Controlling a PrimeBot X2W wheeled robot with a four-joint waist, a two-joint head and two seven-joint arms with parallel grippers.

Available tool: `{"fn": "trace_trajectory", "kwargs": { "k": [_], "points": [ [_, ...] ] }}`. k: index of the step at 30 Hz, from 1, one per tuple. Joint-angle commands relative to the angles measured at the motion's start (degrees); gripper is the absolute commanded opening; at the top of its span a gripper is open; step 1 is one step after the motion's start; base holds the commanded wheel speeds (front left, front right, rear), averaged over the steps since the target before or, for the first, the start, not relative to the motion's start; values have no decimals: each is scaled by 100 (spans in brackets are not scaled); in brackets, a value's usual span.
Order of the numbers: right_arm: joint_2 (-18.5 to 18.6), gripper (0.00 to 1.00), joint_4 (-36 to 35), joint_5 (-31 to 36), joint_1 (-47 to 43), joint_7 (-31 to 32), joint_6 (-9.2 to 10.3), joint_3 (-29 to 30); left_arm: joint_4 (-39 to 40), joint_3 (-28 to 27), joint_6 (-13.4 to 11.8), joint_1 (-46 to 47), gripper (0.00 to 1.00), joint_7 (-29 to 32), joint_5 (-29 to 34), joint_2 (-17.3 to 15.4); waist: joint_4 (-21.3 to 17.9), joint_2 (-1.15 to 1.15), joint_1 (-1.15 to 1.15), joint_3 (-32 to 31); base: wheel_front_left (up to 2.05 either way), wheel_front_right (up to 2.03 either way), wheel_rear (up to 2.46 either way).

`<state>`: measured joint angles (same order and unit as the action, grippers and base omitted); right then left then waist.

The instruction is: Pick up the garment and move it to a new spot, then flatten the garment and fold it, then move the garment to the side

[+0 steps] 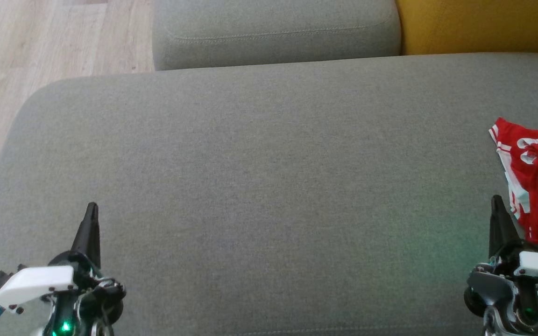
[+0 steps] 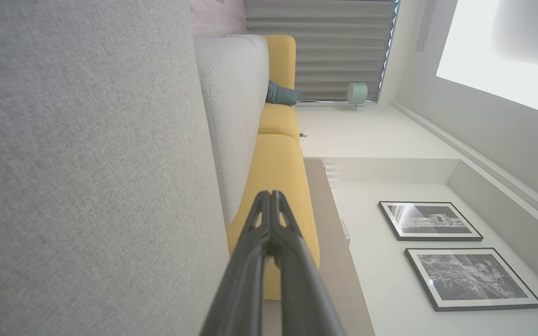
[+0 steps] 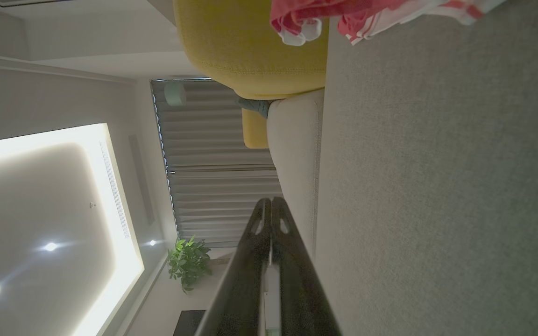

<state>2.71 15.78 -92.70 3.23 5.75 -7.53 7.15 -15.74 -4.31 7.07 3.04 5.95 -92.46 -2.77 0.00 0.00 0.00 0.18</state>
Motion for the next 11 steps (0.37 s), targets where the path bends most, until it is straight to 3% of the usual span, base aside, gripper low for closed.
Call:
{"fn": "trace_trajectory", "kwargs": {
  "k": [1, 11],
  "points": [
    [56, 0, -178, 12, 291, 33, 4, -113, 170, -190, 42, 313, 0, 29, 4, -36, 0, 0, 0, 0, 0, 0, 0],
    [51, 0, -178, 17, 291, 39, 4, -106, 170, -195, 42, 313, 0, 33, 8, -32, 0, 0, 0, 0, 0, 0, 0]
  ]
}}
